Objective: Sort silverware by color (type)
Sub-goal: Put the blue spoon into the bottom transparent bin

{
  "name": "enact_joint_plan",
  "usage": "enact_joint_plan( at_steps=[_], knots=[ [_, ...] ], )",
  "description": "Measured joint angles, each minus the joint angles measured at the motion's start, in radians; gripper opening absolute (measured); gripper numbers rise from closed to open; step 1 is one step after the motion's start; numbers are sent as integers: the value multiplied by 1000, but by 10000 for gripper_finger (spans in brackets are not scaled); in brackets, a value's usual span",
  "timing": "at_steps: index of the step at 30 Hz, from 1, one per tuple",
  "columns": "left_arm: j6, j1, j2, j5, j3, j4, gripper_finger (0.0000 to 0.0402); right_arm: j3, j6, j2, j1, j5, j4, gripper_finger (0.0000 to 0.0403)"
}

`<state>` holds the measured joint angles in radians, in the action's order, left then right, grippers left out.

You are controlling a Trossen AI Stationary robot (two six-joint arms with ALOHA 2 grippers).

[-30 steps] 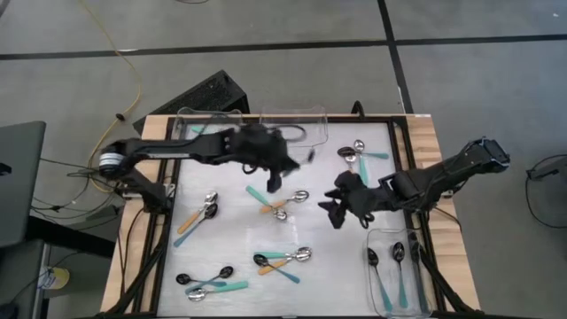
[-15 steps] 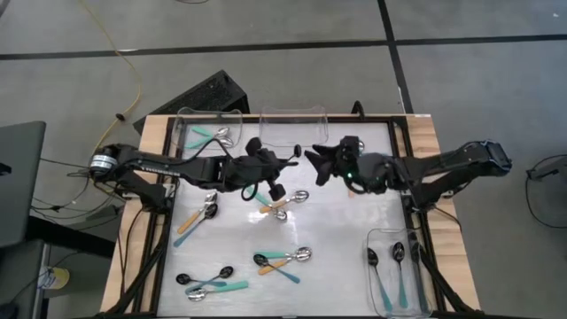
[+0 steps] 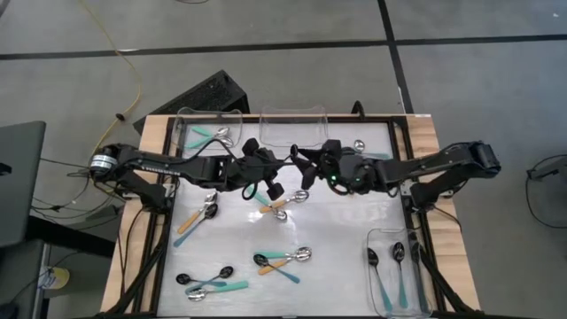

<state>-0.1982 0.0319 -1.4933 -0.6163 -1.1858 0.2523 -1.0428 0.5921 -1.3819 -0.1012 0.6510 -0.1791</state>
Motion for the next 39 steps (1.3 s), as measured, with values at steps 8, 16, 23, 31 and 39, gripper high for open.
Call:
enact_joint_plan(
  at_steps=[8,16,23,31,39],
  knots=[
    [-7,0,0,4,0,39,0,-96,-42,-63,25,0,91,189],
    [21,1,0,10,0,56,0,-146,-44,-98,28,6,208,34],
    [115,1,0,112,-1,44,42,-147,40,-56,26,-10,323,34],
    [139,-16,112,250,-1,71,170,-147,50,130,20,-70,588,34],
    [247,-68,290,401,-2,85,218,-147,178,364,-44,-497,928,34]
  ],
)
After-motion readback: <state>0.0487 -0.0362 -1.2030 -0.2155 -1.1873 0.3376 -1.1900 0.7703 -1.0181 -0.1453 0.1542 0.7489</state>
